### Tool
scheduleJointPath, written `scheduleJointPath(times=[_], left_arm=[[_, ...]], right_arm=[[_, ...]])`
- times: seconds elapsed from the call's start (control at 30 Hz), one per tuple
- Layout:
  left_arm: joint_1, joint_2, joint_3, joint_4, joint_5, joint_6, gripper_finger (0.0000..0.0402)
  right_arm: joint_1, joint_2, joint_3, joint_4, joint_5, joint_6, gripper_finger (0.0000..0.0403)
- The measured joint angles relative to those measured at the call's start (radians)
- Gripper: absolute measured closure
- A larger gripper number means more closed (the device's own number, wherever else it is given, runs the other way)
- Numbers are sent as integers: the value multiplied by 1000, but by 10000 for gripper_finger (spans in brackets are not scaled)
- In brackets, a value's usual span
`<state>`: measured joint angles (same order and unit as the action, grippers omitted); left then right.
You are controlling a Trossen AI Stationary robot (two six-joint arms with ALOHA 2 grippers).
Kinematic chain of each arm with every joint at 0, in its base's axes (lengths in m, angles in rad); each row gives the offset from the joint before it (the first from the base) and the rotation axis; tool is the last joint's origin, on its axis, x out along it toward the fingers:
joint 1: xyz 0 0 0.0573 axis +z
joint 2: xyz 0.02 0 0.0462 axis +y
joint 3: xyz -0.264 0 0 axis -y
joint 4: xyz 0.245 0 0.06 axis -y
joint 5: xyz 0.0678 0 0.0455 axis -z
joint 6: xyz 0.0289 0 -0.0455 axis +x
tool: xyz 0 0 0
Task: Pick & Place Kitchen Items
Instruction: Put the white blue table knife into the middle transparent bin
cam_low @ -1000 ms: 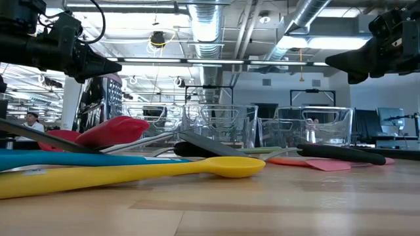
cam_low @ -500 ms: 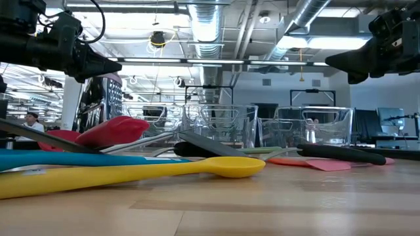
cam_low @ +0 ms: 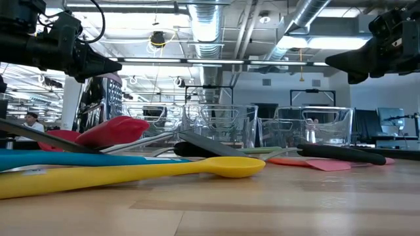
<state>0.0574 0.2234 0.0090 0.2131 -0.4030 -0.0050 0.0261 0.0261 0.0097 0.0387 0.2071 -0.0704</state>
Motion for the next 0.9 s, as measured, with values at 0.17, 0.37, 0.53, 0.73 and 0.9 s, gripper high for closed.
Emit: scheduleJointPath(times=[0.17,0.37,0.53,0.73,0.9], left_arm=[[0,0,0,5,0,0,399],[0,0,0,5,0,0,399],[0,0,0,5,0,0,399],[0,0,0,19,38,0,399],[0,0,0,41,93,0,399]], right_arm=[[0,0,0,0,0,0,403],[0,0,0,0,0,0,403],[0,0,0,0,0,7,403],[0,0,0,7,0,26,403],[0,0,4,21,1,28,403]])
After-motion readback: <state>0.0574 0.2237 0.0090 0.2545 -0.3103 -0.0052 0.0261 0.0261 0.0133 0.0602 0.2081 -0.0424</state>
